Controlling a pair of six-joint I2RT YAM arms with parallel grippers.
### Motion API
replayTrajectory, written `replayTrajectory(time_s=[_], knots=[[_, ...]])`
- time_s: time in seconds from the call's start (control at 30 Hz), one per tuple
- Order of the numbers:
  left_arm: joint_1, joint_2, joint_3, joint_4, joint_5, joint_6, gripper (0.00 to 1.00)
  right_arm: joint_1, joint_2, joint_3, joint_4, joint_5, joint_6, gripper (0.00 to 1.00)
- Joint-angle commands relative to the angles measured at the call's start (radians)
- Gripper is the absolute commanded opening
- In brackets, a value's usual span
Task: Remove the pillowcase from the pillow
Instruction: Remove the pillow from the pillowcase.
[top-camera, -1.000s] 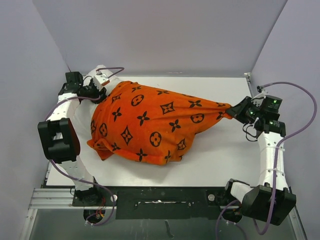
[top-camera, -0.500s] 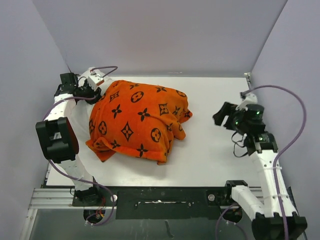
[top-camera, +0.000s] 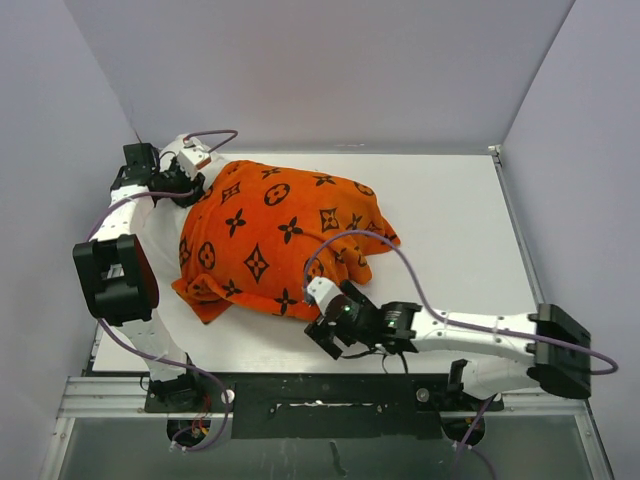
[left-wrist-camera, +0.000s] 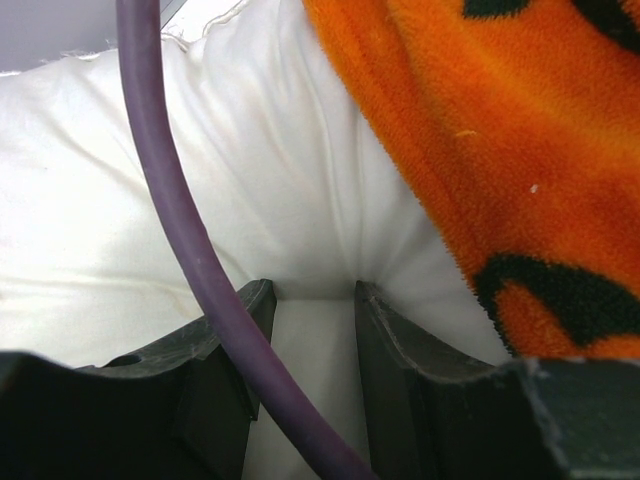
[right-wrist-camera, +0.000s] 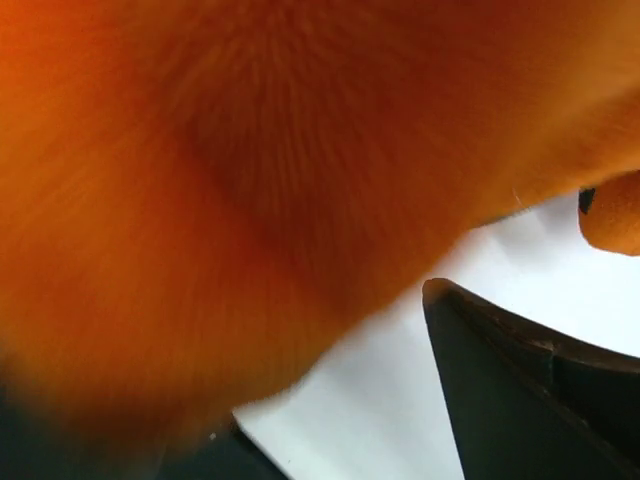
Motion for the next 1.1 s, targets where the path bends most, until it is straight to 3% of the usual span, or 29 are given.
replayTrajectory(time_s=[0.0,0.13,0.2,0.27,0.3,0.33,0.37,0.53,0.8,0.93,1.07], knots=[[0.022,0.079,-0.066,-0.251,-0.308,0.025,0.0,0.018,0.163,0.081,0.067,0.27,-0.056,0.98],[0.021,0.079,-0.064,-0.252,-0.305,0.023,0.0,0.003,0.258,0.081,0.184,0.366,-0.104,1.0],[0.021,0.077,-0.064,-0.254,-0.301,0.024,0.0,-0.002,0.301,0.072,0.258,0.403,-0.129,0.89],[0.021,0.078,-0.068,-0.253,-0.302,0.025,0.0,-0.004,0.336,0.066,0.326,0.43,-0.141,0.67],[0.019,0.079,-0.07,-0.251,-0.305,0.027,0.0,-0.003,0.343,0.059,0.349,0.433,-0.154,0.47],[0.018,0.079,-0.074,-0.249,-0.306,0.03,0.0,-0.004,0.338,0.052,0.354,0.444,-0.146,0.21],[0.018,0.078,-0.08,-0.243,-0.308,0.034,0.0,-0.005,0.322,0.04,0.346,0.465,-0.121,0.03],[0.011,0.083,-0.122,-0.202,-0.328,0.052,0.0,-0.069,0.099,-0.069,0.274,0.495,-0.004,0.0],[-0.012,0.056,-0.27,-0.1,-0.395,0.149,0.0,-0.404,-0.391,-0.093,0.085,0.498,0.052,0.0],[-0.005,0.065,-0.324,-0.065,-0.425,0.191,0.0,-0.479,-0.556,-0.047,0.006,0.577,0.012,0.0],[0.015,0.074,-0.326,-0.063,-0.419,0.19,0.0,-0.512,-0.609,0.008,-0.091,0.684,0.024,0.0]])
